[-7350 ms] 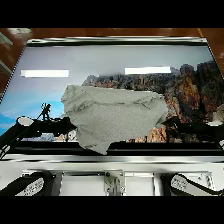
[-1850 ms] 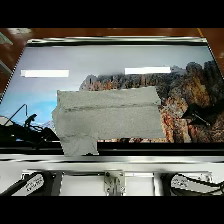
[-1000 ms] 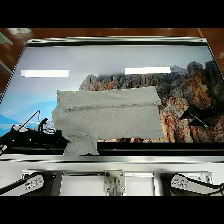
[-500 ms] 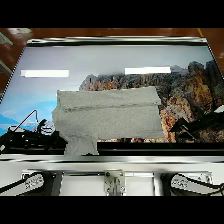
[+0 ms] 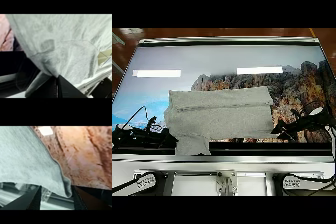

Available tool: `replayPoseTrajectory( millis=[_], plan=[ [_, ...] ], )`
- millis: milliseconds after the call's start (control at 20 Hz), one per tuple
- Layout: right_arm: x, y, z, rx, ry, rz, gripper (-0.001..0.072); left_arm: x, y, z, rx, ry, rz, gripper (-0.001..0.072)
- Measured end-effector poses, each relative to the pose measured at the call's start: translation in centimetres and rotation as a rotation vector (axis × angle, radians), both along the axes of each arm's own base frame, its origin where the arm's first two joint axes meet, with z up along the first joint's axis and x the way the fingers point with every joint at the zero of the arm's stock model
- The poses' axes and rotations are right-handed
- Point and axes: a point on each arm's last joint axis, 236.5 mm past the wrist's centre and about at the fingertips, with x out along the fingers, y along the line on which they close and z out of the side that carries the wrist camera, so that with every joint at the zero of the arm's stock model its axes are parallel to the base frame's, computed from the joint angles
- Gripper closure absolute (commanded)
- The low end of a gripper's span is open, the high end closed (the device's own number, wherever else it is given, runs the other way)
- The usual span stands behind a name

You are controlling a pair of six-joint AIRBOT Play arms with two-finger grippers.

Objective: Fold the shirts.

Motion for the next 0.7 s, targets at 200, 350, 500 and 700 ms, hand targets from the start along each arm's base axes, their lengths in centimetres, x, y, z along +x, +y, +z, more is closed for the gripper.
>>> replayPoseTrajectory(
  millis=[200, 350, 500, 700],
  plan=[
    [0.3, 0.3, -0.5, -0.009, -0.009, 0.008, 0.0654, 1.2, 0.3, 0.8, -0.001, -0.030, 0.007, 0.0664],
    [0.6, 0.6, -0.2, 0.001, -0.021, 0.023, 0.0656, 1.9, 0.5, 1.3, -0.002, -0.047, 0.007, 0.0665],
    [2.6, 0.8, 1.4, 0.027, -0.104, 0.049, 0.0657, 3.3, 0.7, 3.0, -0.010, -0.116, -0.017, 0.0665],
    [7.9, -0.3, 5.2, -0.005, -0.277, 0.038, 0.0657, 8.9, 2.8, 7.7, 0.068, -0.332, -0.024, 0.0666]
  ],
)
